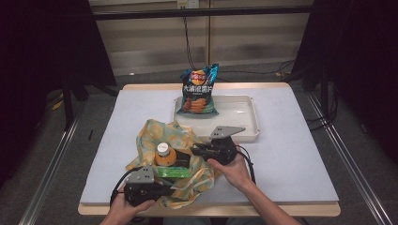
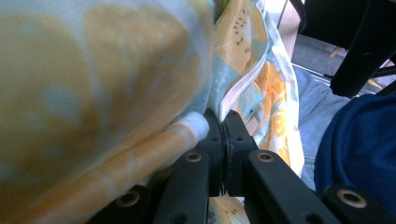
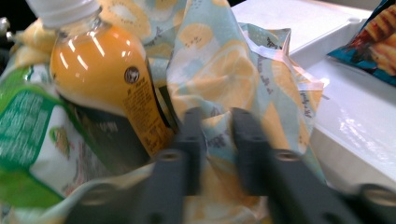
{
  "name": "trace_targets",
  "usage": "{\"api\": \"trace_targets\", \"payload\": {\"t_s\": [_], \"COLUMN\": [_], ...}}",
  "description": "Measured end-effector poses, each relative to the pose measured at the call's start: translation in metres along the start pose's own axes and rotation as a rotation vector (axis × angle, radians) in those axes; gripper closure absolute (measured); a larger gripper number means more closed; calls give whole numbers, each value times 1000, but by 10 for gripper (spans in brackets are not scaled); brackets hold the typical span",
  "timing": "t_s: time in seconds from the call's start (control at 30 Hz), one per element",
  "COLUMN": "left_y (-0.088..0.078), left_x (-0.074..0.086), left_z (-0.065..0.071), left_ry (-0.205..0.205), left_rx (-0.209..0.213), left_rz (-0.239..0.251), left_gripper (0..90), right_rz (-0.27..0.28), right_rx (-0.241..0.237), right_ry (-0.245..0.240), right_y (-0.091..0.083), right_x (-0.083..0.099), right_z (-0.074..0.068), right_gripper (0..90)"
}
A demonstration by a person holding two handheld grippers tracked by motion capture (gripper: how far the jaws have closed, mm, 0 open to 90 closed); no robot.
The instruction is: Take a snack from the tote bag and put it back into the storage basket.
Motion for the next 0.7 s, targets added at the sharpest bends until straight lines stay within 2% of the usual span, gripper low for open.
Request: {"api": "trace_targets", "payload": {"t_s": [0.07,0.17,0.2,0.33,0.4,0.57,0.6,0.7], "left_y": [-2,-1,-1,0,0,1,2,1], "left_x": [0,-1,-1,-1,0,3,3,4], "left_z": [-1,-1,-2,-2,-2,-6,-6,-7], "left_ry": [6,-8,1,-6,-10,-17,-23,-22], "left_rx": [-7,-10,-6,-14,-16,-28,-28,-28], "left_rz": [-9,3,-6,1,-6,-31,-21,-24], "left_gripper": [888,888,888,887,887,888,888,887], "right_rz": [23,61,66,57,52,17,6,19], "right_rx": [-16,-11,0,29,48,65,68,65], "right_ry": [9,22,20,39,26,15,14,35], "right_y": [-7,-19,-22,-28,-27,-24,-23,-22], "right_x": [-1,-3,-2,9,13,25,28,34], "right_z": [1,6,9,21,24,27,28,30], "right_gripper": [881,891,890,888,888,874,874,875]}}
Point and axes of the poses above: each handheld gripper's, and its own axes: y roughly forward along the jaws, x roughly out of its underside, z roughly to its right, the point moved 4 cm from there along y, roughly forward along the jaws, and after that the axes turned 9 degrees about z, right-handed, at the moved point
